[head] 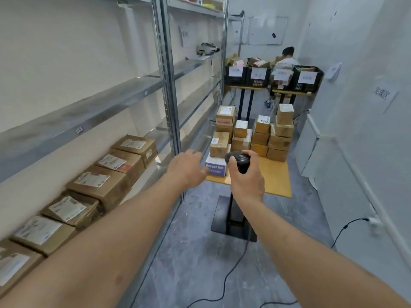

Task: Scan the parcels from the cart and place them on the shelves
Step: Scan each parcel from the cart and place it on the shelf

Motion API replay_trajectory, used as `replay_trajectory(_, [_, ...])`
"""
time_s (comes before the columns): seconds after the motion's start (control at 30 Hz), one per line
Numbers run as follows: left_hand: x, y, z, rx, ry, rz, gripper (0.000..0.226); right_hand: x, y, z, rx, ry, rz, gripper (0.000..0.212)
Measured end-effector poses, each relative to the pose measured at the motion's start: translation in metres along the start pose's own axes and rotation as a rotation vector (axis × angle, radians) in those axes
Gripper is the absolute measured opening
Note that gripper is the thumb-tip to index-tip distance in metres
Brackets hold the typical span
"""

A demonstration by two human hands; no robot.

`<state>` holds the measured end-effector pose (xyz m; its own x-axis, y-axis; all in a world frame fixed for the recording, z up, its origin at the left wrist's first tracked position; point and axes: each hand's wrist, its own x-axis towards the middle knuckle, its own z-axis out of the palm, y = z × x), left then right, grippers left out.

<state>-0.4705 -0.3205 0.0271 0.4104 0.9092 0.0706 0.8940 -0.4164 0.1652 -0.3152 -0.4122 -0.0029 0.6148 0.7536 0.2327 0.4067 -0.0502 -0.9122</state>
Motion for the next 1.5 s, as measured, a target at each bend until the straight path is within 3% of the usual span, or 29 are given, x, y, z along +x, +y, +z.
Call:
replay_trajectory(0.4, [0.238, 0.006, 0.065, -0.031, -0.088, 0.18, 0.057, 0.194, 0.056, 0.075, -0.083, 0.129, 0.138, 0.027])
replay_trajectory(0.7, [0.371, 0.003, 0.107, -0.039, -0.195, 0.154, 0.057, 0.318, 0.092, 0.125, -0.103, 0.103, 0.195, 0.029])
replay_trajectory(0.87, [0.429, 0.007, 0.146, -0.044, -0.263, 0.049, 0.061, 0.387, 0.13, 0.144, -0.09, 0.017, 0.229, 0.03])
replay_trajectory(1.07, [0.484, 0.015, 0.195, -0.081, -0.318, -0.205, 0.06, 0.467, 0.181, 0.167, -0.08, -0.159, 0.241, 0.027])
replay_trajectory(1.4, [0.525, 0.019, 0.257, -0.161, -0.308, -0.551, 0.082, 0.523, 0.225, 0.204, -0.077, -0.396, 0.281, 0.029])
replay_trajectory(1.5, [0.528, 0.013, 0.271, -0.203, -0.32, -0.632, 0.106, 0.528, 0.233, 0.214, -0.089, -0.43, 0.293, 0.028])
